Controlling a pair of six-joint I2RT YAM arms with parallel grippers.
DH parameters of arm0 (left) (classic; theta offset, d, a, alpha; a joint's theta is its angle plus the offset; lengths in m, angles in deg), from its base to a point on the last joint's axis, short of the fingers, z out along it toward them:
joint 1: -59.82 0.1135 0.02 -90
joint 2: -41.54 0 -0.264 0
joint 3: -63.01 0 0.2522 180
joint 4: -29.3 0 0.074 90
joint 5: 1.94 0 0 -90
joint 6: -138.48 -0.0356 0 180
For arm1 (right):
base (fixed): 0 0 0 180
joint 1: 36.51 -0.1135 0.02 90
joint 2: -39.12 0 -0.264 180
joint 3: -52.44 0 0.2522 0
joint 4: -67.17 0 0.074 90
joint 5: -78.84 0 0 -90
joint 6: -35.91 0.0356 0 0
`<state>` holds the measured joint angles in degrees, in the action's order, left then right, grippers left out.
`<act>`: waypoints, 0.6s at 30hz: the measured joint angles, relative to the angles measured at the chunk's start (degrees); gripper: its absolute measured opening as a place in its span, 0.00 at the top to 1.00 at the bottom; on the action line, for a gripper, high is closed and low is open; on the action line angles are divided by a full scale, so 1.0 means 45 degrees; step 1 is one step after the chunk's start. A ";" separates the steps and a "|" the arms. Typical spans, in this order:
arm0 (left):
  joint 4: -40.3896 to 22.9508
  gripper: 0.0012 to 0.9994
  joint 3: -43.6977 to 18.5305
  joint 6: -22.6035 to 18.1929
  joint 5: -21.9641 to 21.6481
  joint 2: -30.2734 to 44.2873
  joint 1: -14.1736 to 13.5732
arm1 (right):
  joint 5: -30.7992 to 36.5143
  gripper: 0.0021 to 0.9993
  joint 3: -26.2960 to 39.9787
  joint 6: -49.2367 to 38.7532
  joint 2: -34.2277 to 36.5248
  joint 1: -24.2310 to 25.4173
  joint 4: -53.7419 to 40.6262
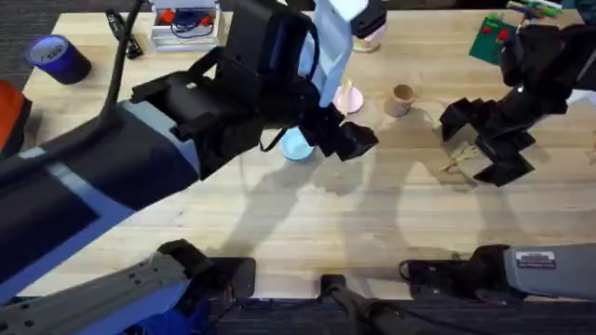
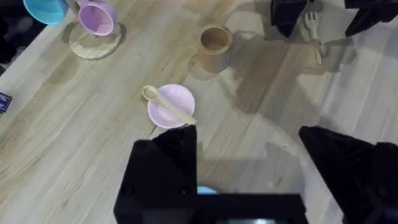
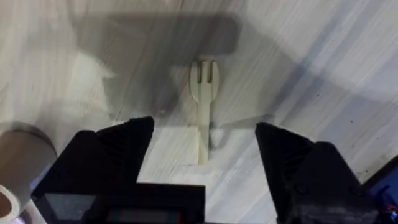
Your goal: Pick up a utensil and set it on the pink plate, then put the other utensil in the container.
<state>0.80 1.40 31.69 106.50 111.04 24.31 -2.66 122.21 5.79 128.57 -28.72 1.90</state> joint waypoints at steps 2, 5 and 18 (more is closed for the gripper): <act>0.0004 0.01 0.0000 0.0000 0.0000 0.0000 0.0000 | 0.0000 0.00 0.0000 0.0000 0.0000 0.0000 0.0010; 0.0003 0.00 0.0000 0.0000 0.0000 0.0000 0.0000 | 0.0000 0.00 0.0000 0.0004 0.0049 0.0000 0.0024; -0.0001 0.01 0.0000 0.0000 0.0000 0.0000 0.0000 | -0.0083 0.00 0.0063 0.0044 0.0569 0.0000 0.0245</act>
<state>0.79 1.40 31.69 106.50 111.04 24.31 -3.04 122.50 5.99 131.13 -28.72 3.00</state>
